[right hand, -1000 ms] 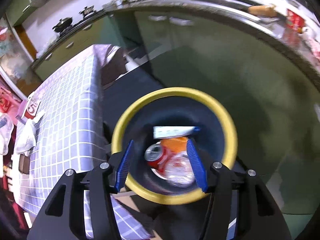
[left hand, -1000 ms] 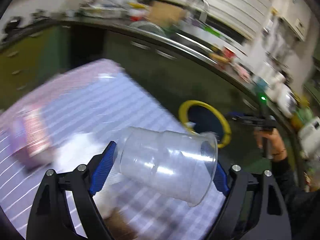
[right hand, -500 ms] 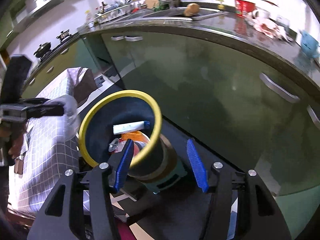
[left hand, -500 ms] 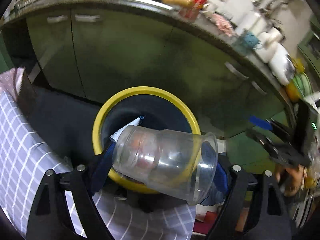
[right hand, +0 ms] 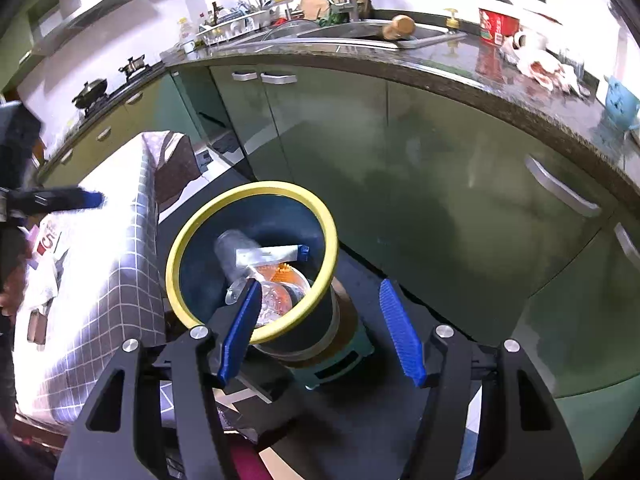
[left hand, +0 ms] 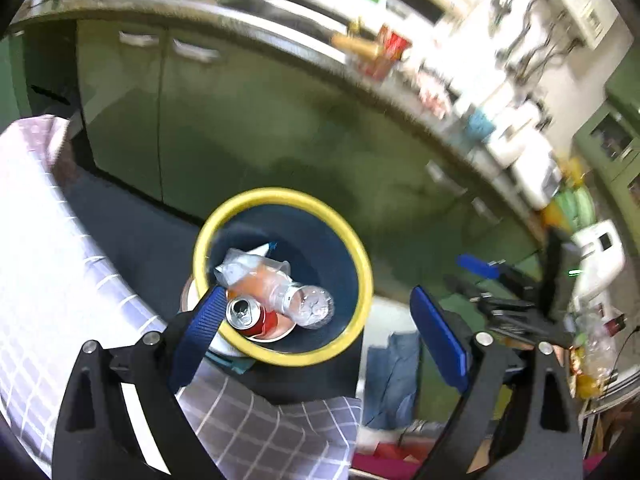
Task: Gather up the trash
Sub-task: 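Carry the plastic cup over the yellow bin and open the left tool, then grasp the white tissue with the right tool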
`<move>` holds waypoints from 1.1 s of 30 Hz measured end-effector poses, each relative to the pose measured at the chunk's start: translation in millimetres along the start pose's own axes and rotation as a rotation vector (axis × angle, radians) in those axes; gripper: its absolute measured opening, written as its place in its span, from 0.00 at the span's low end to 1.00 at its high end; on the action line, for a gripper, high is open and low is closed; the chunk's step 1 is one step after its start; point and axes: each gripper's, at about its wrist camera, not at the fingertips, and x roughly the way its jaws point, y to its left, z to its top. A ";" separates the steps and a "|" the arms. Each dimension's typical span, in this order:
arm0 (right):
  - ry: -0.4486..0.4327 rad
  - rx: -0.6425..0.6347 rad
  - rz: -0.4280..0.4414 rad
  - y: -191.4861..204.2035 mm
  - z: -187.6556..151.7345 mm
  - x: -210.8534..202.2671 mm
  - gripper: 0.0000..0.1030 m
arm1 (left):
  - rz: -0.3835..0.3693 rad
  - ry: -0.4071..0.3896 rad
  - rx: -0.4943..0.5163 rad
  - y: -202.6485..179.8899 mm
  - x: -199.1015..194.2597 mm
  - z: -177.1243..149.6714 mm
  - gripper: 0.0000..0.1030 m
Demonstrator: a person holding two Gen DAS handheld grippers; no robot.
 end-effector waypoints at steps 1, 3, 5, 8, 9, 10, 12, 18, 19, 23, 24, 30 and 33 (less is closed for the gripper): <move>-0.002 -0.006 -0.019 2.6 0.6 -0.8 0.59 | 0.002 -0.031 -0.012 4.5 -17.2 -7.2 0.86; -0.012 -0.008 -0.028 8.1 1.0 -2.3 0.60 | 0.018 -0.087 -0.036 14.5 -49.2 -22.4 0.86; -0.014 -0.020 0.011 20.9 3.3 0.3 0.60 | 0.054 -0.141 -0.082 30.2 -84.4 -43.1 0.87; 0.012 -0.104 0.146 70.6 7.3 15.9 0.60 | 0.121 -0.238 -0.167 61.0 -144.0 -85.8 0.89; 0.029 -0.147 0.200 93.2 9.3 23.5 0.59 | 0.162 -0.269 -0.191 71.1 -163.2 -101.5 0.89; 0.043 -0.192 0.247 116.8 10.5 30.5 0.59 | 0.195 -0.292 -0.210 79.8 -177.7 -112.8 0.90; 0.073 -0.303 0.365 179.6 12.6 46.2 0.58 | 0.324 -0.361 -0.290 102.0 -217.4 -150.4 0.90; 0.138 -0.617 0.586 352.6 0.6 67.0 0.53 | 0.532 -0.470 -0.489 140.9 -285.6 -232.9 0.92; 0.146 -0.651 0.600 373.2 -3.5 69.2 0.53 | 0.540 -0.473 -0.506 146.3 -290.4 -241.1 0.92; 0.214 -0.729 0.631 441.2 -16.4 87.6 0.53 | 0.517 -0.481 -0.583 163.6 -298.8 -270.2 0.92; 0.228 -0.734 0.634 450.6 -18.1 90.8 0.53 | 0.516 -0.481 -0.594 166.7 -299.8 -274.3 0.92; 0.243 -0.739 0.657 489.2 -25.3 103.3 0.62 | 0.512 -0.482 -0.622 177.5 -299.6 -293.6 0.92; 0.216 -0.762 0.632 494.9 -21.8 98.2 0.04 | 0.500 -0.482 -0.629 177.8 -297.2 -300.5 0.92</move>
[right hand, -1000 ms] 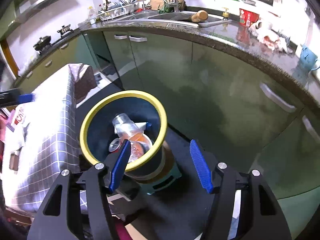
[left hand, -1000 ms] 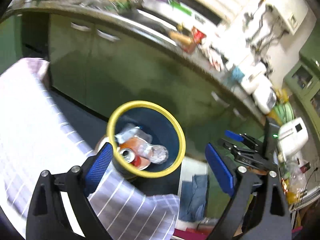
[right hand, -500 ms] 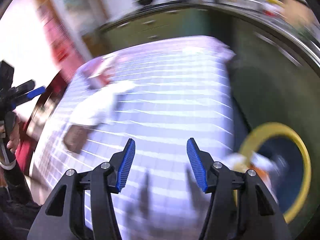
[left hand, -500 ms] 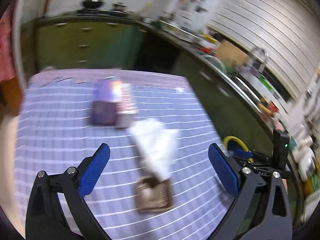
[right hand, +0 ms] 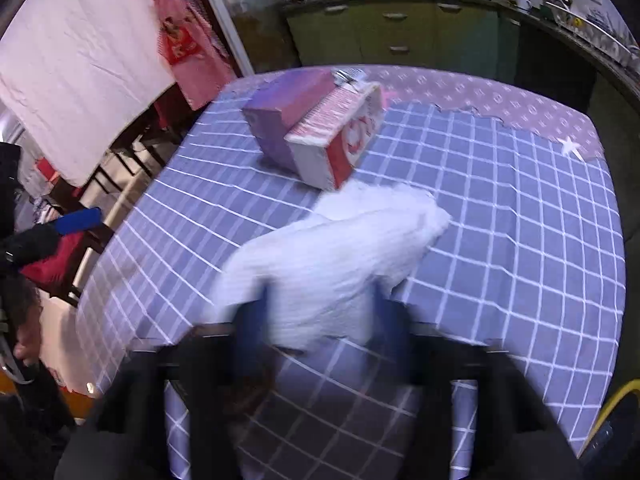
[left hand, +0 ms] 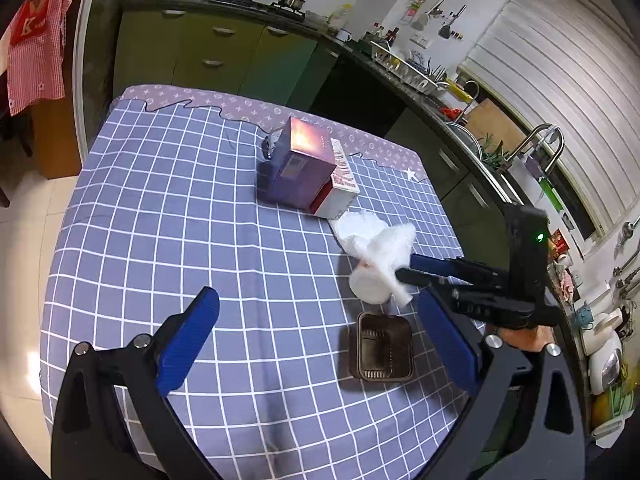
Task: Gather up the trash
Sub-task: 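Grasp the white tissue with the right tool, then carry the tissue over the yellow bin and open the right tool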
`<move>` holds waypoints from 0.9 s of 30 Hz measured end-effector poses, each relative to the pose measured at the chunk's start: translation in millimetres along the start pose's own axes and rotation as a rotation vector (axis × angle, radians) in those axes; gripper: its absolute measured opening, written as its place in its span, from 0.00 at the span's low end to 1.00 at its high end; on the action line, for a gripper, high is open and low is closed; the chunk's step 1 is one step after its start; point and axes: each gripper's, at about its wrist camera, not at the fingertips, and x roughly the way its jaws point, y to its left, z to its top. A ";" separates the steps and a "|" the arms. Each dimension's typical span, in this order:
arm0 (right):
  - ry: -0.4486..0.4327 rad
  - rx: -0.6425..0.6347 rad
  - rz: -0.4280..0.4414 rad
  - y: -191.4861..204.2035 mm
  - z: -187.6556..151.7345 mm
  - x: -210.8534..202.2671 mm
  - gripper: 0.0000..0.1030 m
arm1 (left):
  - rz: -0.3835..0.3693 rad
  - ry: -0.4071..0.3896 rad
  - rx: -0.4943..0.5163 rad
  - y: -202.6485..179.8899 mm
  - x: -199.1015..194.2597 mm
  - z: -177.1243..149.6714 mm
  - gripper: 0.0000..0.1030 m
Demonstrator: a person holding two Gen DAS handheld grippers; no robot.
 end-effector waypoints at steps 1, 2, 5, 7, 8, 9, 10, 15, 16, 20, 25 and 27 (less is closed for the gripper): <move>-0.008 -0.001 0.000 0.4 0.7 -2.6 0.04 | -0.003 0.001 0.000 0.4 0.9 -0.4 0.92; -0.012 0.001 0.006 0.1 1.3 -5.4 0.04 | -0.005 0.001 0.001 0.9 1.2 -1.3 0.92; -0.063 0.000 0.008 0.1 2.8 -25.1 0.04 | -0.012 0.001 -0.001 2.8 3.0 -4.1 0.92; -0.101 0.015 0.022 -2.4 4.5 -44.0 0.04 | -0.013 0.002 -0.003 3.0 3.5 -5.2 0.92; -0.128 0.015 0.022 -3.0 5.7 -55.4 0.04 | -0.014 0.002 -0.004 2.8 3.5 -5.5 0.92; -0.156 0.016 0.025 -3.6 7.3 -66.4 0.04 | -0.014 0.003 -0.004 3.0 3.7 -5.9 0.92; -0.174 0.018 0.031 -3.0 8.4 -76.4 0.04 | -0.014 0.003 -0.003 2.5 3.6 -6.3 0.92; -0.262 0.021 0.045 -3.4 11.5 -122.7 0.04 | -0.016 0.005 0.005 -1.6 4.0 -7.6 0.92; -0.281 0.023 0.045 -3.9 10.7 -132.5 0.04 | -0.017 0.007 0.007 -3.1 4.4 -8.2 0.92; -0.345 0.035 0.026 -10.2 -3.0 -172.7 0.04 | -0.017 0.013 0.023 -8.8 4.3 -9.5 0.92; -0.407 0.107 -0.084 -40.5 -40.8 -228.0 0.04 | -0.009 0.009 0.068 -22.0 1.7 -10.3 0.92; -0.414 0.158 -0.151 -59.8 -59.6 -245.0 0.04 | -0.017 0.009 0.080 -26.8 1.7 -10.4 0.92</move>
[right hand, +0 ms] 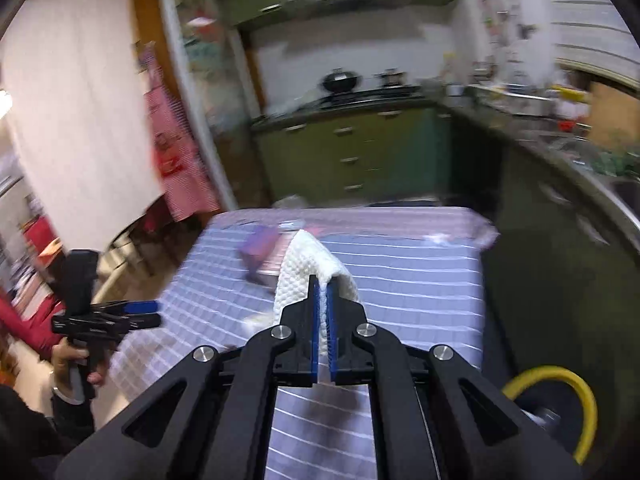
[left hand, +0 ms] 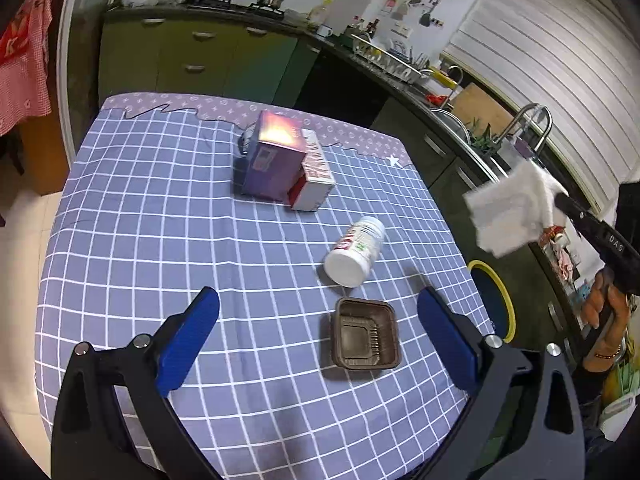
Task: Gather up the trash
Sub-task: 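Carry the tissue over the yellow bin and open the right tool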
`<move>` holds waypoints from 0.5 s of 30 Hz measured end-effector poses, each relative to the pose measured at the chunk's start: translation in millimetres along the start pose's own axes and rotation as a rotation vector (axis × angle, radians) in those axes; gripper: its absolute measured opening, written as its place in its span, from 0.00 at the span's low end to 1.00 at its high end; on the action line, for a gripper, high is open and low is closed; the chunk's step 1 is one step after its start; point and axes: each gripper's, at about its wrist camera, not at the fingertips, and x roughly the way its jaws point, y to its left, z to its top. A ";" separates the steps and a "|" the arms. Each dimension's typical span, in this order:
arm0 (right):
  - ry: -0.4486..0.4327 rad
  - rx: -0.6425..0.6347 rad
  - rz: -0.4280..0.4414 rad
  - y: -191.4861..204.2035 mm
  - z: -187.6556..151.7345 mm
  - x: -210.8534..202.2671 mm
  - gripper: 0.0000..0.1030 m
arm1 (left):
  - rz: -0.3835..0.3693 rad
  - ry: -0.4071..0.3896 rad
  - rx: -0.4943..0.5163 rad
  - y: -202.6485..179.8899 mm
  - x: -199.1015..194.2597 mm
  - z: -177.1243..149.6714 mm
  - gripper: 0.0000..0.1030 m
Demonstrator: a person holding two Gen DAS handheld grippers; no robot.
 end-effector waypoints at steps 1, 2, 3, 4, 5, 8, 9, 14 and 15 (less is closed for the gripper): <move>0.007 0.026 -0.057 -18.0 -7.0 -11.0 0.04 | -0.005 0.000 0.005 -2.6 0.4 0.0 0.92; 0.018 0.052 -0.107 -34.6 -14.6 -19.5 0.04 | -0.010 0.001 0.012 -5.8 1.1 -0.3 0.92; 0.032 0.079 -0.163 -52.6 -23.9 -26.9 0.04 | -0.013 0.003 0.019 -8.7 2.1 -0.2 0.92; 0.046 0.099 -0.200 -65.0 -31.1 -31.2 0.04 | -0.015 0.006 0.027 -12.5 3.8 -0.3 0.92; 0.066 0.132 -0.238 -82.7 -41.6 -34.9 0.04 | -0.016 0.009 0.032 -15.1 5.0 -0.5 0.92; 0.131 0.230 -0.334 -136.8 -73.3 -34.3 0.04 | -0.020 0.017 0.046 -23.5 10.1 0.2 0.92; 0.143 0.246 -0.355 -148.2 -81.0 -32.5 0.04 | -0.022 0.020 0.050 -26.9 12.0 0.5 0.92; 0.220 0.367 -0.451 -217.6 -119.3 -17.1 0.30 | -0.023 0.040 0.087 -43.1 19.7 -1.3 0.92; 0.214 0.380 -0.470 -223.8 -124.6 -18.5 0.33 | -0.022 0.044 0.096 -46.3 20.8 -2.1 0.92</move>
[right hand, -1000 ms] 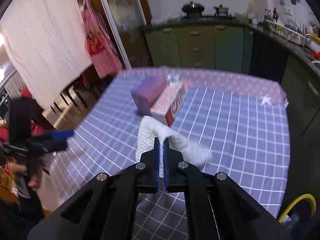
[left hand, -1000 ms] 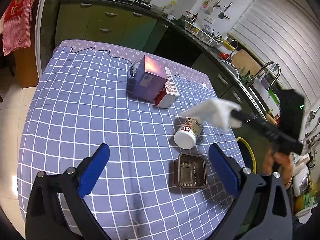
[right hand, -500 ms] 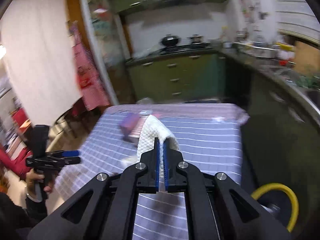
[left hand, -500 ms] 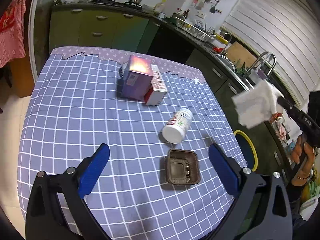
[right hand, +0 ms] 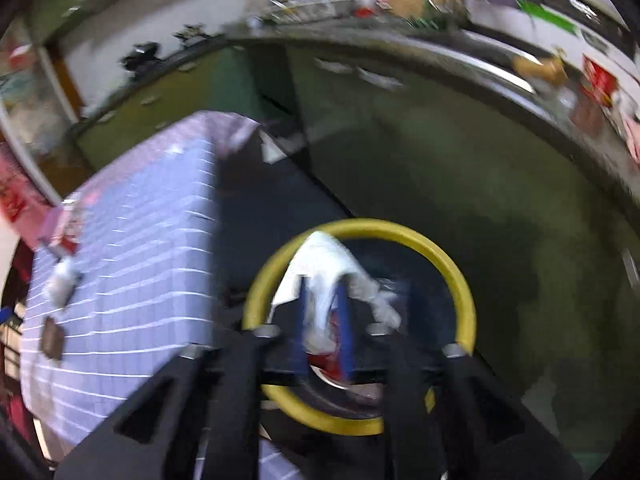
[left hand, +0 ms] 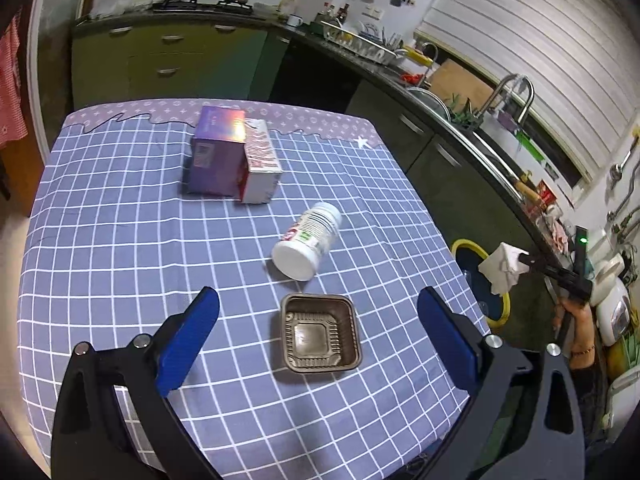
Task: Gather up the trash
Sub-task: 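Carry the tissue over the yellow bin and open the right tool, then grasp the brown foil tray by its rim with the left tool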
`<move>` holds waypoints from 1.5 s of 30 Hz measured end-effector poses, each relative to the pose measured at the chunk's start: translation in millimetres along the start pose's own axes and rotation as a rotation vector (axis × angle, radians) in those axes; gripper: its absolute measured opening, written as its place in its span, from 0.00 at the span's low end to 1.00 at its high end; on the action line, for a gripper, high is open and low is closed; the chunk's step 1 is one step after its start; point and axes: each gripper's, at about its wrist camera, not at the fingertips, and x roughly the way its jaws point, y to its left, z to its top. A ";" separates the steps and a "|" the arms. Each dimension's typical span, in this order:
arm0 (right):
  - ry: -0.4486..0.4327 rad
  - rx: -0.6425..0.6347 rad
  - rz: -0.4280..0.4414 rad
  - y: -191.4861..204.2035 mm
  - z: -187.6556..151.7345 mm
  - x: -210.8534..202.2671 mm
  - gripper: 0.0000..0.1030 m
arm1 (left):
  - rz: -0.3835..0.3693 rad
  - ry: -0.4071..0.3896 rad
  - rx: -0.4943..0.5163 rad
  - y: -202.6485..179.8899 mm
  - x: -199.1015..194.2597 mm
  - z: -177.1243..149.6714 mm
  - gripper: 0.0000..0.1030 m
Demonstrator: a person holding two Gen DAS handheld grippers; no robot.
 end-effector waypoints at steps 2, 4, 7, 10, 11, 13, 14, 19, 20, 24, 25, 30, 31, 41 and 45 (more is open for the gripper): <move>-0.017 0.009 -0.011 -7.1 -2.6 -0.8 0.36 | 0.003 0.010 0.011 -4.0 1.9 -0.7 0.92; -0.036 0.011 -0.014 -10.8 -5.0 -6.3 0.39 | 0.003 0.017 0.019 -7.2 3.6 -0.9 0.92; -0.052 0.002 -0.003 -4.6 -5.5 -16.5 0.41 | 0.007 0.024 0.026 -9.3 6.2 -1.0 0.92; -0.072 -0.012 0.032 13.4 -7.6 -29.0 0.41 | 0.009 0.031 0.024 -8.4 10.5 -1.4 0.92; -0.076 -0.019 0.044 19.2 -8.9 -30.9 0.41 | 0.011 0.035 0.022 -7.3 12.2 -1.9 0.92; -0.081 -0.045 0.075 33.6 -14.9 -37.5 0.44 | 0.019 0.046 0.020 -4.6 16.2 -2.6 0.92; -0.080 -0.057 0.087 40.2 -17.6 -38.3 0.46 | 0.029 0.059 0.019 -2.6 19.9 -3.0 0.92; -0.073 -0.099 0.152 68.8 -33.0 -41.8 0.46 | 0.075 0.134 0.047 2.3 40.5 -3.7 0.92; -0.071 -0.105 0.162 72.7 -34.7 -42.0 0.46 | 0.086 0.148 0.051 3.3 44.3 -3.4 0.92; -0.068 -0.112 0.186 80.0 -38.3 -42.1 0.46 | 0.130 0.188 0.059 8.2 59.3 -3.2 0.92; -0.066 -0.112 0.189 81.8 -39.2 -41.9 0.46 | 0.141 0.193 0.058 9.1 61.5 -3.2 0.92; -0.056 -0.110 0.206 80.2 -39.4 -37.7 0.46 | 0.181 0.244 0.082 12.6 77.1 -9.6 0.76; -0.054 -0.108 0.209 80.0 -39.4 -36.6 0.46 | 0.185 0.253 0.095 11.3 79.5 -11.6 0.69; -0.035 -0.097 0.225 79.6 -40.6 -28.4 0.46 | 0.210 0.298 0.172 -1.7 93.6 -18.8 0.39; -0.038 -0.098 0.226 79.3 -40.8 -29.7 0.46 | 0.209 0.311 0.169 -1.1 96.9 -19.1 0.29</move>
